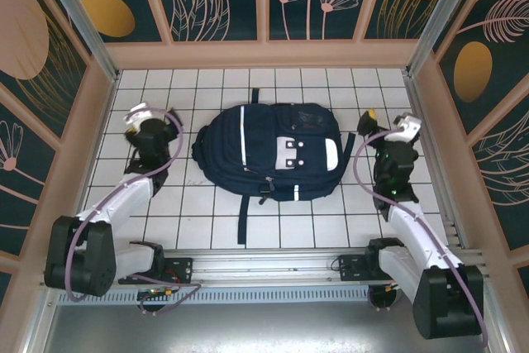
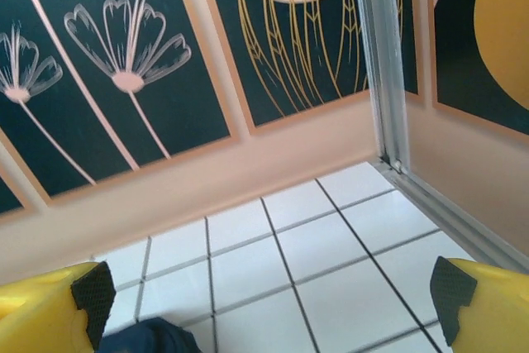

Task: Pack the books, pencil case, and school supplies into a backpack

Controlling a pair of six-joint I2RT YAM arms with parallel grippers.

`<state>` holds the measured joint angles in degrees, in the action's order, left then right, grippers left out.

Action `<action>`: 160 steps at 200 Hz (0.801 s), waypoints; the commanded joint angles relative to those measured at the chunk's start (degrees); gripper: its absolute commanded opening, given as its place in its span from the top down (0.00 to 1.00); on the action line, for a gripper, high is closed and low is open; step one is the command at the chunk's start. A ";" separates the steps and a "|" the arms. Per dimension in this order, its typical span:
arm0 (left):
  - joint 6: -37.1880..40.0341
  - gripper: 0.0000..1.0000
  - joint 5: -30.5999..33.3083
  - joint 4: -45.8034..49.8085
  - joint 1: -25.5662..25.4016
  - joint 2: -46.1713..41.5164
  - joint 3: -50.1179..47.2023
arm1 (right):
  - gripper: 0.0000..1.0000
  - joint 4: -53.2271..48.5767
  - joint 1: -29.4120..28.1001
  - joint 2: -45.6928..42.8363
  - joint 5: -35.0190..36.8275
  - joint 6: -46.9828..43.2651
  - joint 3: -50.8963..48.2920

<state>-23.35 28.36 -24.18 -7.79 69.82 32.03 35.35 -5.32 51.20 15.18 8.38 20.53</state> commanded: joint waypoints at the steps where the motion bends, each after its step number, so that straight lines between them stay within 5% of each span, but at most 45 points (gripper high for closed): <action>1: 4.65 0.01 -4.15 -12.52 5.69 -2.80 -8.27 | 0.01 9.99 0.81 2.05 0.67 -4.55 -1.32; 50: 9.99 0.01 -6.17 -18.93 7.53 3.75 -14.58 | 0.01 10.34 2.68 10.08 -1.43 -1.30 -1.63; 81: 7.03 0.01 -3.09 -32.05 7.86 5.99 -17.48 | 0.01 11.17 2.67 12.77 -1.56 0.29 -2.23; 138: 15.78 0.01 -14.17 -42.45 7.85 14.28 -16.61 | 0.01 14.66 2.69 16.40 -2.50 -0.29 -4.94; 160: 14.88 0.01 -11.79 -62.51 7.79 17.54 -25.51 | 0.01 13.05 2.67 15.47 -2.41 -0.91 -4.40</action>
<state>-10.31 17.43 -66.17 0.25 84.88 14.04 45.67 -2.98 67.57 13.02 7.81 15.99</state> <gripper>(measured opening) 0.988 0.987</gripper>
